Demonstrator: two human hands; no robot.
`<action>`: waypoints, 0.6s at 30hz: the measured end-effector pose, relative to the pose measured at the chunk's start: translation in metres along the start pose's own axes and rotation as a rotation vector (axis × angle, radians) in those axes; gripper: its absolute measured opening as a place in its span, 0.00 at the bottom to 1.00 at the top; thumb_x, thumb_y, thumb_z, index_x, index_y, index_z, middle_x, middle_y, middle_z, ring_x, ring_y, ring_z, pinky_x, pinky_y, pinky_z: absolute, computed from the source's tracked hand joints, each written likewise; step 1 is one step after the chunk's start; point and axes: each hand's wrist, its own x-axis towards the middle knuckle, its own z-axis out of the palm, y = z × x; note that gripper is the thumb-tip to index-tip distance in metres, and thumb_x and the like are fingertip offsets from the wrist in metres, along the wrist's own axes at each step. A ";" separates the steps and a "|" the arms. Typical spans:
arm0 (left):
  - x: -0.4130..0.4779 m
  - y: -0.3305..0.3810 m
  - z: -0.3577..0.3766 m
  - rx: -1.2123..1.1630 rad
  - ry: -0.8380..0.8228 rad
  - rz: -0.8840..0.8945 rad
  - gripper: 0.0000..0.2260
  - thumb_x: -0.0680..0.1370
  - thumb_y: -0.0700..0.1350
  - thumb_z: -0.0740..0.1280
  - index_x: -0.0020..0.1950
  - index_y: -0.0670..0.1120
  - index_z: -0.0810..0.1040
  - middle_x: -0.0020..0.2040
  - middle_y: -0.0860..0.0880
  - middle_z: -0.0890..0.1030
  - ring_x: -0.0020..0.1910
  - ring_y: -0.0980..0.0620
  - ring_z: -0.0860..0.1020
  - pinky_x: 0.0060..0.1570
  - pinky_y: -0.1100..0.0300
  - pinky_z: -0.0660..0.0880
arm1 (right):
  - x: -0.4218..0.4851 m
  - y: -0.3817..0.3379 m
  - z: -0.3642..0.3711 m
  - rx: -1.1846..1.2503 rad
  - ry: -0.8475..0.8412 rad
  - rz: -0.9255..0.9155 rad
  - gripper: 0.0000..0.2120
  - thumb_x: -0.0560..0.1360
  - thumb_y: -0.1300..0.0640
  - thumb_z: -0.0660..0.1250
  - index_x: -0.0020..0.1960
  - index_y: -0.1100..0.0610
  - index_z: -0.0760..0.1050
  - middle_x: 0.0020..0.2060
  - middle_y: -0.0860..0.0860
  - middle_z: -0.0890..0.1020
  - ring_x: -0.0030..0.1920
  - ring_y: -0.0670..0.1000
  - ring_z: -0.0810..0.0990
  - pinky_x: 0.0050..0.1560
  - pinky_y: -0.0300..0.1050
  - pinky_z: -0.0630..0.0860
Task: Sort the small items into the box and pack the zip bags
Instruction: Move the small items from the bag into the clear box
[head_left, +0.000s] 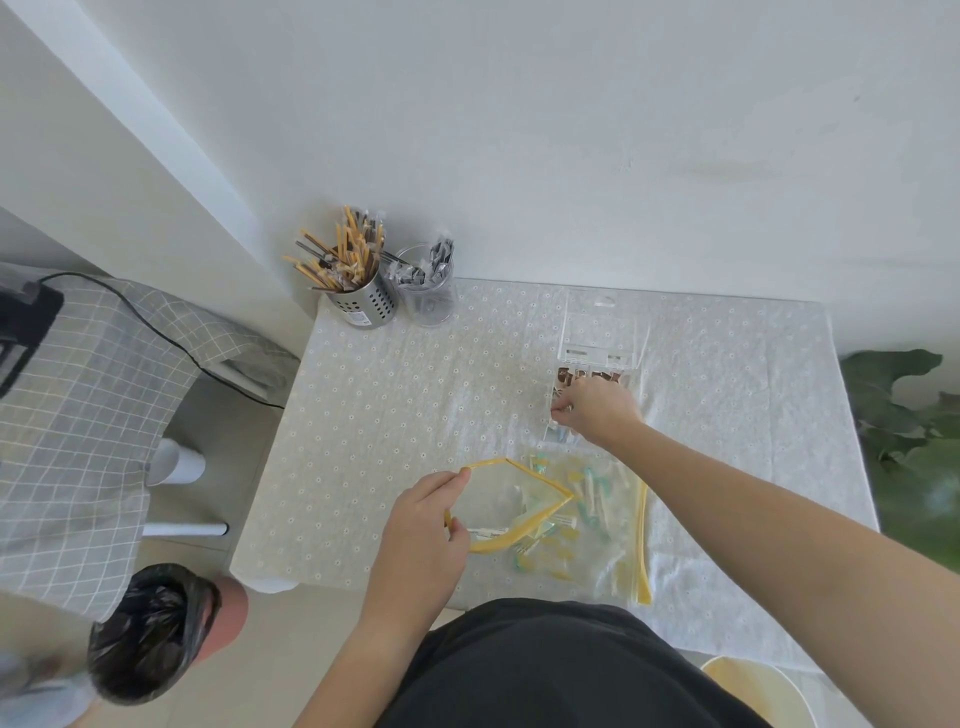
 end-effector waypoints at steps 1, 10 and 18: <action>0.000 0.000 0.000 -0.001 -0.001 -0.003 0.27 0.79 0.34 0.66 0.76 0.52 0.76 0.68 0.62 0.75 0.67 0.57 0.74 0.66 0.56 0.77 | 0.000 0.000 0.000 -0.001 -0.005 0.002 0.10 0.75 0.51 0.65 0.42 0.47 0.85 0.37 0.45 0.85 0.36 0.50 0.84 0.31 0.42 0.79; -0.002 -0.002 -0.001 -0.013 -0.002 -0.006 0.27 0.79 0.34 0.66 0.76 0.52 0.76 0.68 0.62 0.75 0.67 0.57 0.74 0.66 0.56 0.77 | 0.008 -0.002 -0.003 0.111 -0.115 0.088 0.10 0.71 0.58 0.63 0.39 0.57 0.83 0.30 0.48 0.81 0.26 0.51 0.77 0.28 0.40 0.76; 0.001 -0.002 -0.001 -0.018 0.004 -0.003 0.27 0.78 0.33 0.66 0.75 0.51 0.77 0.67 0.61 0.77 0.66 0.57 0.75 0.65 0.56 0.77 | 0.003 -0.014 -0.016 0.320 -0.284 0.189 0.15 0.80 0.58 0.56 0.53 0.66 0.78 0.27 0.55 0.79 0.23 0.51 0.82 0.29 0.40 0.79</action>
